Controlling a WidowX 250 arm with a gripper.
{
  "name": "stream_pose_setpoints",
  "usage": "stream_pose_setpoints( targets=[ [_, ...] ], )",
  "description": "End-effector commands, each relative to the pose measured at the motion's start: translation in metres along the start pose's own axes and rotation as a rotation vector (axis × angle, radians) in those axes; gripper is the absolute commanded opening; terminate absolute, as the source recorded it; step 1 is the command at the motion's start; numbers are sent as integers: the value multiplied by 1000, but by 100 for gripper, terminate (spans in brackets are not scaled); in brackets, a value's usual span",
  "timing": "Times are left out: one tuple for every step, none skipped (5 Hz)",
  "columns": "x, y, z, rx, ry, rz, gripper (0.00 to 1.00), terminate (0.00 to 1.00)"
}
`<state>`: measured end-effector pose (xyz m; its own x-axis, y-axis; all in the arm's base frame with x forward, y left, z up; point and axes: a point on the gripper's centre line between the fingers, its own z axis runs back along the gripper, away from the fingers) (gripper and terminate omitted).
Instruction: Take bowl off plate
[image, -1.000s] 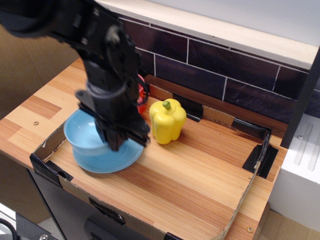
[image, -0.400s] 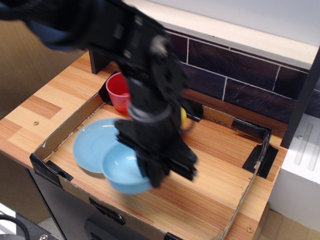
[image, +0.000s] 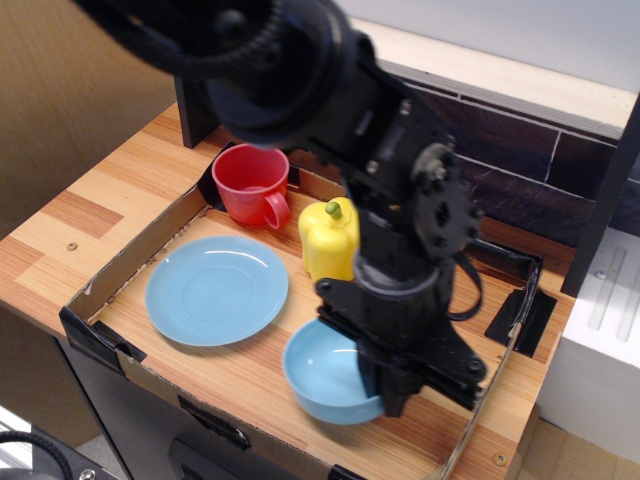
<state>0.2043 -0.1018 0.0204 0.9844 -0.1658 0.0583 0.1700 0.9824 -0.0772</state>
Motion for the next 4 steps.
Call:
stream_pose_setpoints(
  targets=[
    [44,-18,13,1,-104,28,0,0],
    [62,-21,9,6,-112,53,0,0],
    [73,-21,3,18,-116,64,0,0],
    [80,-21,-3,22,-126,82,100,0]
  ],
)
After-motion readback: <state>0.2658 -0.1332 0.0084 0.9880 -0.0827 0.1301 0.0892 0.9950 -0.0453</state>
